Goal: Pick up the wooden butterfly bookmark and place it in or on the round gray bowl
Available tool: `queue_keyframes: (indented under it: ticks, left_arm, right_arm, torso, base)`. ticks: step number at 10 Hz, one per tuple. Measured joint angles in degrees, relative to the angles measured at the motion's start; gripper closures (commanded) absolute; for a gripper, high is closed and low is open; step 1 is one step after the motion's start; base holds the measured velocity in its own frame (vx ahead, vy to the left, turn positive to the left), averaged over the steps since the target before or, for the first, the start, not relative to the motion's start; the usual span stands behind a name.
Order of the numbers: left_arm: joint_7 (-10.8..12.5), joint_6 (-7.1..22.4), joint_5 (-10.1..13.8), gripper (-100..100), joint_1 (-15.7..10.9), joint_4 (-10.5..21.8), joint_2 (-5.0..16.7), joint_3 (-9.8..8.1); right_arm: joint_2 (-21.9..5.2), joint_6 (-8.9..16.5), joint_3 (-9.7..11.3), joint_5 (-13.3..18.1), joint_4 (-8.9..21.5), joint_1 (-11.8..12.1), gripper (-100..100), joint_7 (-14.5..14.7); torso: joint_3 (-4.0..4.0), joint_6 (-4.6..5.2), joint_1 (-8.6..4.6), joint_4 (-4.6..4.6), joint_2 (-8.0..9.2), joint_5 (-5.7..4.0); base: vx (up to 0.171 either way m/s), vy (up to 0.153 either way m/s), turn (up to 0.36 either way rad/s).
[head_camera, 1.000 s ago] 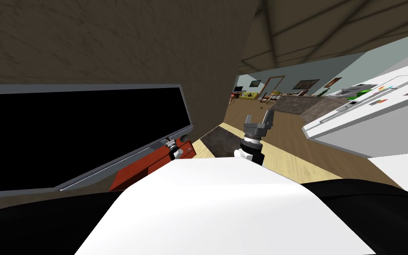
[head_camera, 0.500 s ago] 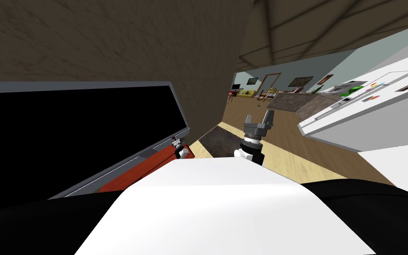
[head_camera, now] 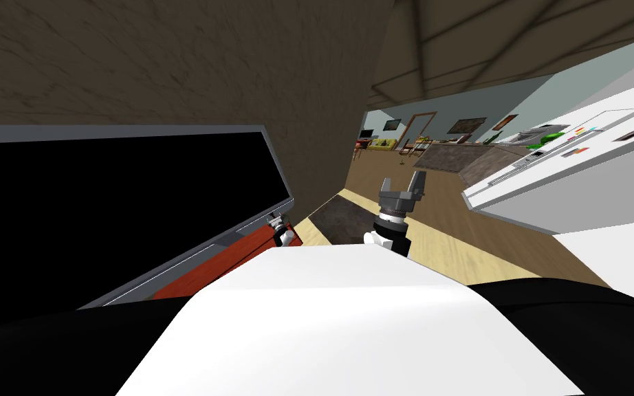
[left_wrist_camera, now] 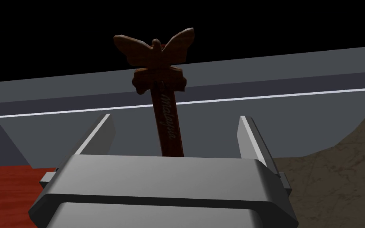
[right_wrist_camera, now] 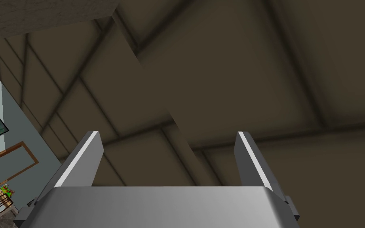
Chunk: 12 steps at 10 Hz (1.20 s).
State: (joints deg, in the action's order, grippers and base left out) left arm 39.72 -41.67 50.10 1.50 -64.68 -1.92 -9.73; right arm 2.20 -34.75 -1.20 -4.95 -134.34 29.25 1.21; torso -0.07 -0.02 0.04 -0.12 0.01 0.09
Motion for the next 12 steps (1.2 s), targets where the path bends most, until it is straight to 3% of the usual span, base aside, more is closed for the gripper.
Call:
queue_keyframes:
  ticks: [1,2,3,9,12]
  left_arm:
    - [0.00,0.00,0.00,-100,0.00,0.00,0.00,0.00]
    - [0.00,0.00,0.00,0,0.00,0.00,0.00,0.00]
    - [0.00,0.00,0.00,-100,0.00,0.00,0.00,0.00]
    - [-0.90,4.79,-1.96,-100,-8.34,4.25,1.37,-5.56]
    - [-2.60,8.77,-3.07,-100,-14.02,6.16,1.74,-9.72]
  right_arm:
    - [0.00,0.00,0.00,0.00,0.00,0.00,0,0.00]
    - [0.00,0.00,0.00,0.00,0.00,0.00,0,0.00]
    - [0.00,0.00,0.00,0.00,0.00,0.00,0,0.00]
    - [0.01,0.00,0.00,0.00,0.00,-0.01,0,0.00]
    - [0.01,0.00,0.01,0.00,0.00,-0.01,0,0.00]
  torso:
    - [0.00,0.00,0.00,0.00,0.00,0.00]
    - [0.00,0.00,0.00,0.00,0.00,0.00]
    - [0.00,0.00,0.00,0.00,0.00,0.00]
    - [0.12,0.01,-0.17,0.05,0.22,-0.04]
    - [0.17,0.01,-0.22,0.07,0.30,-0.05]
  base:
    - [0.000,0.000,0.000]
    - [0.000,0.000,0.000]
    - [-0.027,-0.017,0.041]
    - [-0.068,-0.047,0.056]
    - [-0.087,-0.052,0.061]
